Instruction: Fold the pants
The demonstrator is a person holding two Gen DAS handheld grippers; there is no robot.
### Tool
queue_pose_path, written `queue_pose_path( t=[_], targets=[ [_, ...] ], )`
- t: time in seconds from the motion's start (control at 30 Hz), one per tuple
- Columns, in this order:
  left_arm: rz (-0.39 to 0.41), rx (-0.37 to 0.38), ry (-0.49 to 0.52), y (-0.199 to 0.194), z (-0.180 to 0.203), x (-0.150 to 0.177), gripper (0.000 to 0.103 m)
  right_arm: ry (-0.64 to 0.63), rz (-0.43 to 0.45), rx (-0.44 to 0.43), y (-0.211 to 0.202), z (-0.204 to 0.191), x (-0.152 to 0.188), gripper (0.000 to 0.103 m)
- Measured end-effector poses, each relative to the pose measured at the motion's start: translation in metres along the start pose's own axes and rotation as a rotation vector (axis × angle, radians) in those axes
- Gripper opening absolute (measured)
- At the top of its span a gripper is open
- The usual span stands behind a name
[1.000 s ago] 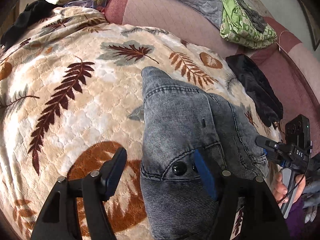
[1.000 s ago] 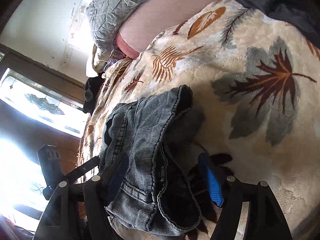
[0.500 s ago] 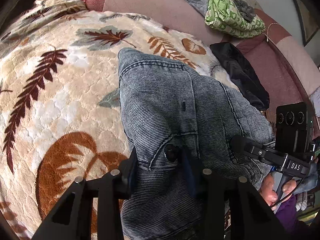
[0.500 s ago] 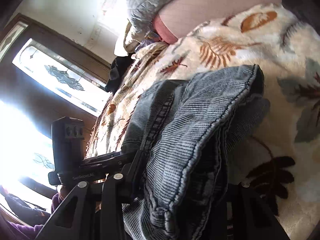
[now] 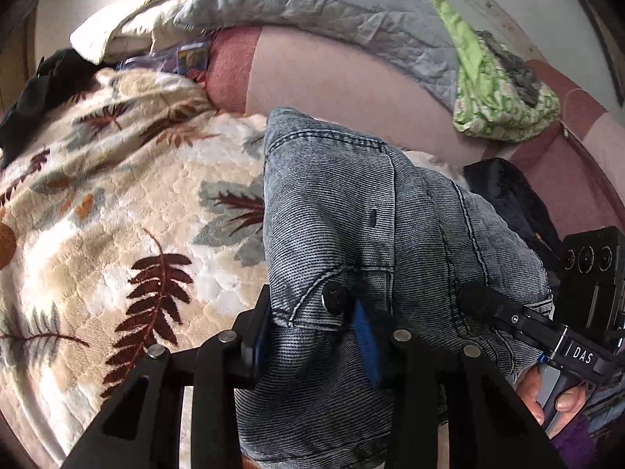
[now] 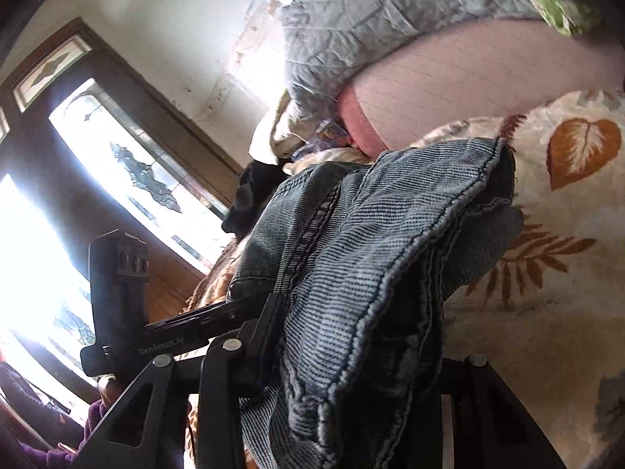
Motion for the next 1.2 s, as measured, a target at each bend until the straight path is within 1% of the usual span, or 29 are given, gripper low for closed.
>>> queue_pose_path(
  t=[0.03, 0.07, 0.1, 0.13, 0.17, 0.2, 0.27, 0.3, 0.33, 0.4, 0.43, 0.47, 0.53, 0.63, 0.73, 0.8, 0.83, 0.9, 0.93, 1.07, 1.13, 1.2],
  targets=[
    [-0.030, -0.043, -0.014, 0.018, -0.008, 0.003, 0.041, 0.020, -0.036, 0.039, 0.011, 0.017, 0.008, 0.047],
    [-0.045, -0.095, -0.015, 0.032, -0.016, 0.006, 0.045, 0.042, -0.078, 0.101, 0.019, 0.036, 0.018, 0.047],
    [-0.047, -0.118, -0.012, 0.042, -0.021, 0.010, 0.058, 0.070, -0.131, 0.147, 0.026, 0.054, 0.030, 0.053],
    [-0.039, -0.144, -0.010, 0.045, -0.026, 0.015, 0.067, 0.104, -0.147, 0.157, 0.029, 0.065, 0.039, 0.065],
    [-0.025, -0.162, -0.014, 0.044, -0.028, 0.017, 0.071, 0.123, -0.127, 0.138, 0.027, 0.067, 0.040, 0.065],
    [-0.011, -0.166, -0.018, 0.040, -0.029, 0.016, 0.074, 0.123, -0.133, 0.154, 0.024, 0.067, 0.040, 0.066],
    [-0.009, -0.178, -0.021, 0.028, -0.027, 0.017, 0.074, 0.114, -0.157, 0.217, 0.010, 0.061, 0.037, 0.067],
    [0.010, -0.217, -0.021, 0.016, -0.029, 0.019, 0.074, 0.098, -0.147, 0.237, 0.000, 0.054, 0.032, 0.067],
    [0.048, -0.252, -0.016, 0.001, -0.028, 0.019, 0.074, 0.074, -0.129, 0.262, -0.014, 0.046, 0.028, 0.067],
    [0.134, -0.295, -0.001, -0.035, -0.023, 0.023, 0.074, 0.013, -0.080, 0.342, -0.047, 0.028, 0.019, 0.067],
    [0.180, -0.302, 0.003, -0.055, -0.020, 0.025, 0.075, -0.014, -0.041, 0.373, -0.065, 0.015, 0.015, 0.067],
    [0.228, -0.313, 0.002, -0.077, -0.017, 0.031, 0.076, -0.036, 0.009, 0.384, -0.084, 0.000, 0.011, 0.067],
    [0.310, -0.342, -0.002, -0.119, -0.012, 0.044, 0.086, -0.074, 0.099, 0.384, -0.124, -0.034, 0.013, 0.067],
    [0.400, -0.337, 0.018, -0.175, 0.003, 0.063, 0.087, -0.142, 0.189, 0.409, -0.176, -0.082, 0.024, 0.069],
    [0.476, -0.374, 0.062, -0.228, 0.017, 0.076, 0.087, -0.244, 0.243, 0.471, -0.211, -0.131, 0.032, 0.069],
    [0.533, -0.392, 0.076, -0.264, 0.027, 0.082, 0.088, -0.279, 0.274, 0.498, -0.230, -0.158, 0.032, 0.069],
    [0.556, -0.393, 0.076, -0.280, 0.031, 0.084, 0.092, -0.290, 0.290, 0.500, -0.244, -0.170, 0.034, 0.069],
    [0.600, -0.387, 0.066, -0.312, 0.037, 0.089, 0.096, -0.306, 0.329, 0.524, -0.260, -0.192, 0.031, 0.070],
    [0.622, -0.379, 0.062, -0.326, 0.039, 0.091, 0.096, -0.317, 0.346, 0.529, -0.267, -0.204, 0.030, 0.073],
    [0.708, -0.362, 0.048, -0.373, 0.044, 0.098, 0.096, -0.387, 0.406, 0.543, -0.291, -0.247, 0.032, 0.076],
    [0.758, -0.374, 0.041, -0.391, 0.044, 0.101, 0.098, -0.413, 0.417, 0.557, -0.294, -0.260, 0.034, 0.077],
    [0.775, -0.369, 0.035, -0.402, 0.042, 0.104, 0.099, -0.425, 0.420, 0.572, -0.296, -0.267, 0.036, 0.078]
  ],
)
Point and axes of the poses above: each gripper's, at about its wrist camera, not at the fingertips, and y roughly the way its jaws point, z to its right, x to its underside, the point moved 9 cm from there along y, roughly the way its jaws point, and after that the axes turned 13 degrees about -y, right-handed, at the moved point
